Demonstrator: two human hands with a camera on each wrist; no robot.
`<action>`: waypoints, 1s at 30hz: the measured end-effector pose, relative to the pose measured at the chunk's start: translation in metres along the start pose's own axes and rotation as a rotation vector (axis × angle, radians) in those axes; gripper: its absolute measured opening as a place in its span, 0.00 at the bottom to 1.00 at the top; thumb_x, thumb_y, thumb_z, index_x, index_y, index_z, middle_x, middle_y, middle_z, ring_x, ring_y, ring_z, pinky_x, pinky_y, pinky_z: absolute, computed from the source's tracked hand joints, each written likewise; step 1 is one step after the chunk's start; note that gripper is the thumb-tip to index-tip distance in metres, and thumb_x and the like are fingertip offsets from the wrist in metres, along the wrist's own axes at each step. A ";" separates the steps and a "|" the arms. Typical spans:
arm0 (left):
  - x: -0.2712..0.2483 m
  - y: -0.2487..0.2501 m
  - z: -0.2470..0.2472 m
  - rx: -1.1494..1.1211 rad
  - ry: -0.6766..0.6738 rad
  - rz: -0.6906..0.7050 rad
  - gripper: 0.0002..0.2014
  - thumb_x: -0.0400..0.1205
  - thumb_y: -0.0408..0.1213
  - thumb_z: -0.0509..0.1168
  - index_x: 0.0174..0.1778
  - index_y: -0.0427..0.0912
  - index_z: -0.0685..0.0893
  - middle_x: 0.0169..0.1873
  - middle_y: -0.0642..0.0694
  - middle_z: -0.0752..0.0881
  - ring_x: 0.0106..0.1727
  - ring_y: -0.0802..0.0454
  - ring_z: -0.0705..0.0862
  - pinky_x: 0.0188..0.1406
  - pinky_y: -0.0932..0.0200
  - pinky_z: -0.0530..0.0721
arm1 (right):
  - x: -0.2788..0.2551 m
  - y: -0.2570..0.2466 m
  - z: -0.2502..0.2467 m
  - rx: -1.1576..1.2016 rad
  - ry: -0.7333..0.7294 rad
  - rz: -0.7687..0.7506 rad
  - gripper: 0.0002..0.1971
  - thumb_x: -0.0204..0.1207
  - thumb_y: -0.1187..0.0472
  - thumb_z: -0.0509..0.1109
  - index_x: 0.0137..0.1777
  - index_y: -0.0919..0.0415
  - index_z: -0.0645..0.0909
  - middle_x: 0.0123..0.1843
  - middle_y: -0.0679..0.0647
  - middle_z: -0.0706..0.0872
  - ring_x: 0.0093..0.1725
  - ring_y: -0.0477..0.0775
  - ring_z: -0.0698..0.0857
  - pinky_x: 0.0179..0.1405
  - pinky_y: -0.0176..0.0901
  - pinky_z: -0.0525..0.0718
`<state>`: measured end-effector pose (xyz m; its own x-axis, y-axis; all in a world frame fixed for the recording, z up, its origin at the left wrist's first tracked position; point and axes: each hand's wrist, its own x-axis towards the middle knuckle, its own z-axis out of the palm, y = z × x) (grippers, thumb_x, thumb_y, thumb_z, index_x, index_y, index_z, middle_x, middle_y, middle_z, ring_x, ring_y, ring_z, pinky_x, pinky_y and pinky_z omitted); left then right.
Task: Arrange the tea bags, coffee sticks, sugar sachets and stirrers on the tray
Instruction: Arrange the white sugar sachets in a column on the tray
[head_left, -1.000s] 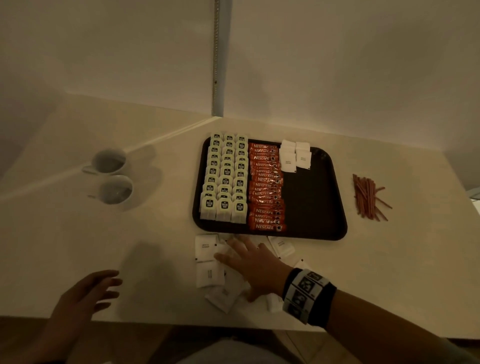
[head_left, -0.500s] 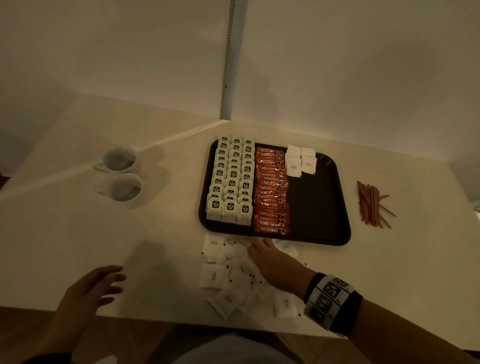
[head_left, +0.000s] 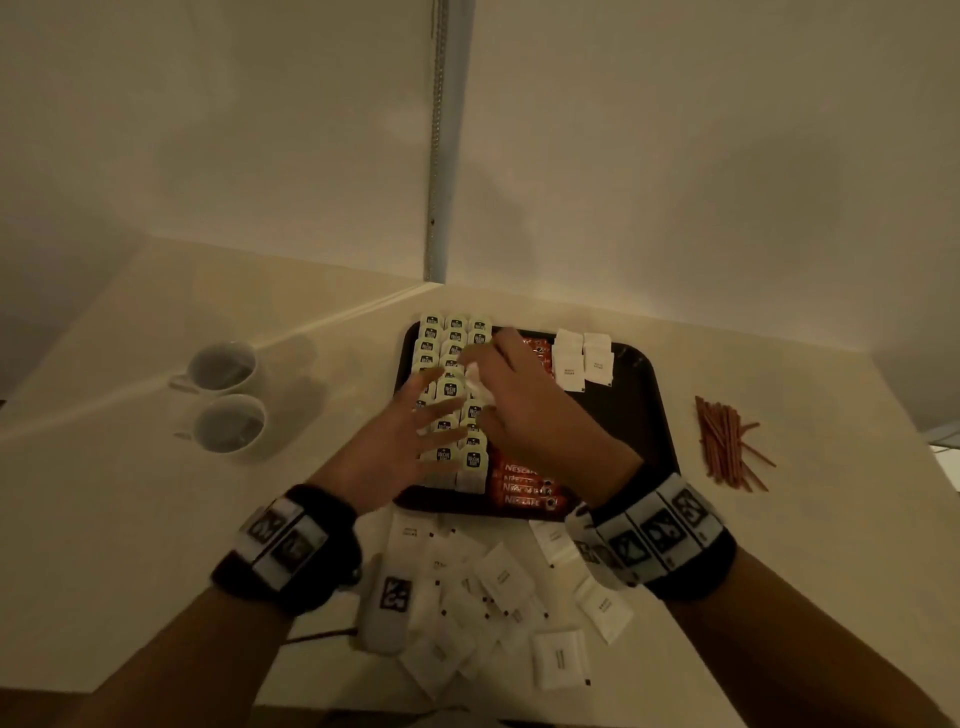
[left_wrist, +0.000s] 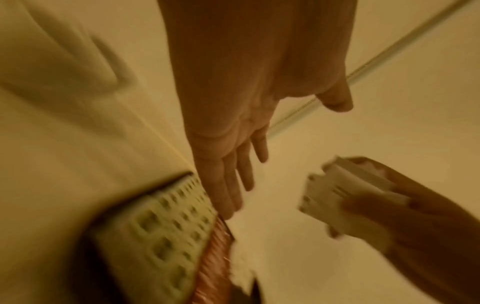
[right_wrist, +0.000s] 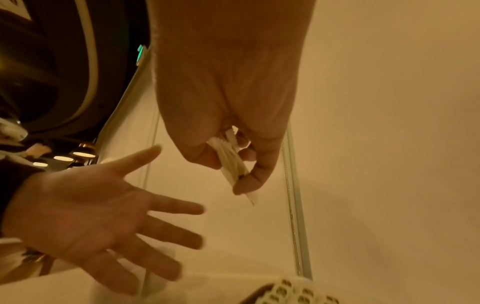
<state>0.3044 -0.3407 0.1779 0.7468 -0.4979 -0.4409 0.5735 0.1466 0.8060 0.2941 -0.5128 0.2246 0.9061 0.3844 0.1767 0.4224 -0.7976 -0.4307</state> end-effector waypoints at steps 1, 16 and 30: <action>0.007 0.003 0.011 -0.072 -0.027 0.011 0.44 0.64 0.70 0.70 0.76 0.58 0.71 0.71 0.44 0.78 0.68 0.43 0.80 0.65 0.50 0.81 | 0.007 -0.001 0.001 -0.029 0.029 -0.024 0.20 0.73 0.68 0.62 0.67 0.67 0.73 0.62 0.57 0.69 0.59 0.55 0.74 0.56 0.39 0.74; 0.047 0.019 0.046 -0.587 -0.086 -0.059 0.17 0.74 0.37 0.63 0.58 0.36 0.80 0.46 0.34 0.88 0.41 0.42 0.88 0.37 0.55 0.89 | -0.005 0.047 -0.035 0.530 0.145 0.283 0.14 0.78 0.65 0.67 0.61 0.49 0.77 0.59 0.47 0.78 0.53 0.36 0.80 0.44 0.24 0.80; 0.068 0.027 0.051 -0.215 -0.021 -0.038 0.14 0.82 0.46 0.63 0.53 0.39 0.84 0.39 0.39 0.89 0.39 0.45 0.86 0.26 0.57 0.83 | -0.005 0.070 -0.005 0.627 0.259 0.484 0.04 0.76 0.58 0.71 0.49 0.52 0.80 0.47 0.45 0.85 0.48 0.40 0.84 0.39 0.25 0.82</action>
<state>0.3532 -0.4141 0.1898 0.7176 -0.5237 -0.4592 0.6614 0.3056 0.6850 0.3189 -0.5731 0.1978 0.9934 -0.1145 0.0105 -0.0378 -0.4112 -0.9107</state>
